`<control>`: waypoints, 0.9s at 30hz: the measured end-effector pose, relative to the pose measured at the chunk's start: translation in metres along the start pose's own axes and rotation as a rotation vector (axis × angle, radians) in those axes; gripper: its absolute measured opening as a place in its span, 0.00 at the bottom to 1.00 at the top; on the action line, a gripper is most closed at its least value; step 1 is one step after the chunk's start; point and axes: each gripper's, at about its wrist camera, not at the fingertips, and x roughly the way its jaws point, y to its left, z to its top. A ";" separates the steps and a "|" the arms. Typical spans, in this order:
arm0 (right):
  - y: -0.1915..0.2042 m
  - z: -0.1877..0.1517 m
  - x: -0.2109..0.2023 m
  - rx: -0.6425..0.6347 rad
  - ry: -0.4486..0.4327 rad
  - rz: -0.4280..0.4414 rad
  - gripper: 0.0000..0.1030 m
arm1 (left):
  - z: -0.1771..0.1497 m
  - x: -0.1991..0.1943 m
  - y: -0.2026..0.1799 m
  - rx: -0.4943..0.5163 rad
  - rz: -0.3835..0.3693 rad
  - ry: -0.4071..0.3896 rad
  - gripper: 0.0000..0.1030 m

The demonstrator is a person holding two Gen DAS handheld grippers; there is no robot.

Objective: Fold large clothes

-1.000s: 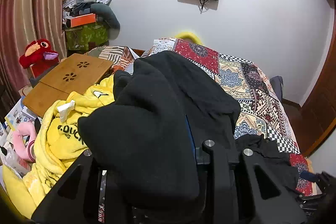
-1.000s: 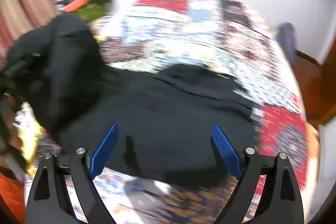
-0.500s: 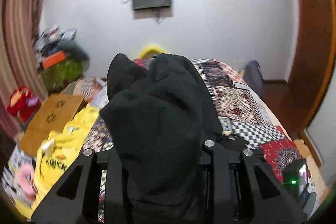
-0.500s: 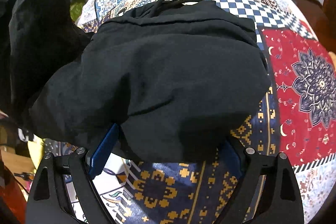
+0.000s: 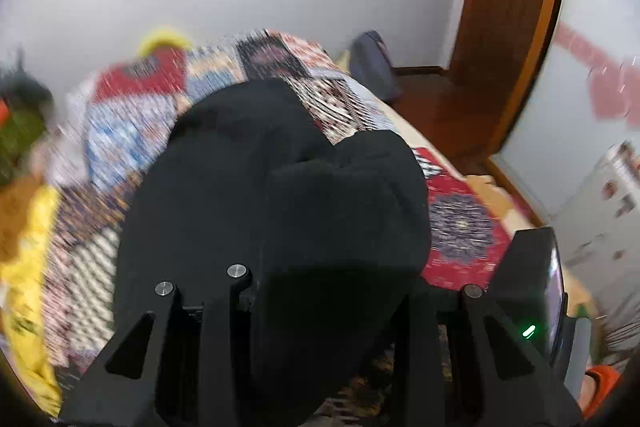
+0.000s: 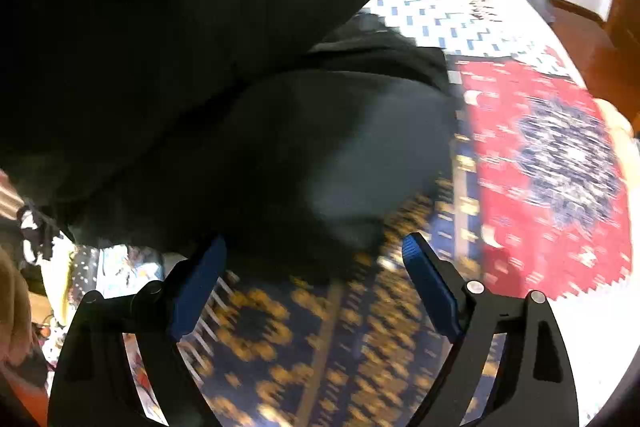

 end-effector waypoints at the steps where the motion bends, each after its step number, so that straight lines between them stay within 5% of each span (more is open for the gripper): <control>1: -0.006 -0.003 -0.005 0.003 -0.007 -0.020 0.85 | -0.002 0.001 0.003 -0.016 -0.041 0.020 0.30; 12: -0.071 -0.019 -0.067 0.113 -0.089 -0.166 0.85 | -0.031 0.029 -0.007 -0.056 -0.177 0.125 0.33; 14: -0.074 -0.020 -0.074 0.134 -0.101 -0.167 0.85 | -0.030 0.025 -0.011 -0.034 -0.178 0.135 0.39; 19: -0.065 -0.023 -0.099 0.132 -0.145 -0.165 0.85 | -0.025 -0.005 -0.020 0.028 -0.223 0.129 0.77; 27: -0.046 -0.013 -0.111 0.096 -0.185 -0.154 0.85 | -0.011 -0.095 -0.003 0.051 -0.171 0.005 0.81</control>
